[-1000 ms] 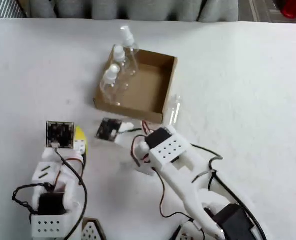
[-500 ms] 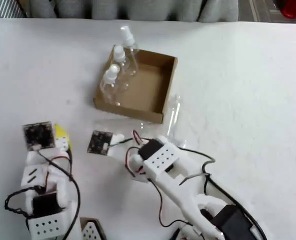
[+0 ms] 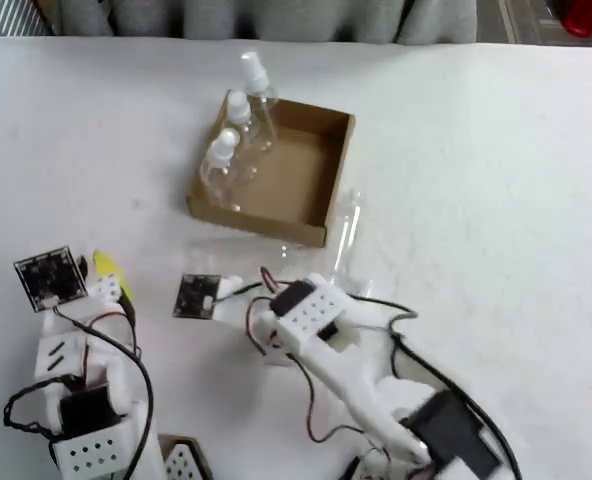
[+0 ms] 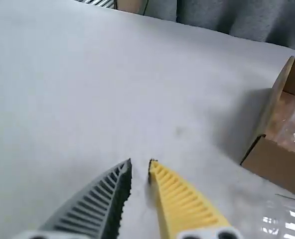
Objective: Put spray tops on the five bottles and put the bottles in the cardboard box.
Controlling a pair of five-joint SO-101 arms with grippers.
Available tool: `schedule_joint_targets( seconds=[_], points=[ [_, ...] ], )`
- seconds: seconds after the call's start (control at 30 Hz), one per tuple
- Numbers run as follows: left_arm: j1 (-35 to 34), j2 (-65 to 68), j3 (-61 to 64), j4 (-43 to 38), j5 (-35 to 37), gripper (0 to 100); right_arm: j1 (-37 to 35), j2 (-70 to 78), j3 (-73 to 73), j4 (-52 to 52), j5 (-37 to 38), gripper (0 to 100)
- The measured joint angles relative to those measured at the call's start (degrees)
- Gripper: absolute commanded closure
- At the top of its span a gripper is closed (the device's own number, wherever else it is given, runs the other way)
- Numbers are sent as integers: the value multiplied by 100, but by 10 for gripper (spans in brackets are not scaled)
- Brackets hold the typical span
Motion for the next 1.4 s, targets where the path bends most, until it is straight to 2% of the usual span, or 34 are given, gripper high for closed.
schedule_joint_targets(
  seconds=[0.07, 0.23, 0.3, 0.53, 0.7, 0.83, 1.07, 1.2, 1.4],
  points=[
    [9, 0, 0, 0, 0, 928, -9, 246, -202, 26, 9, 779],
    [-9, 0, 0, 0, 0, 928, -9, 360, -554, 149, -343, 994],
    [-9, 0, 0, 0, 0, 928, 9, 360, -668, 149, -642, 960],
    [-9, 0, 0, 0, 0, 928, 132, 141, -1433, 923, -1776, 983],
    [-9, 0, 0, 0, 0, 928, 132, 79, -2382, 1442, -2954, 981],
    [-9, 0, 0, 0, 0, 928, 97, 325, -3209, 1495, -4053, 981],
    [-9, 0, 0, 0, 0, 928, -536, 1591, -4097, 1099, -5662, 980],
    [-9, 0, 0, 0, 0, 928, -774, 2233, -4431, 756, -5916, 961],
    [-9, 0, 0, 0, 0, 928, -756, 2769, -4967, 677, -5934, 763]
  ],
)
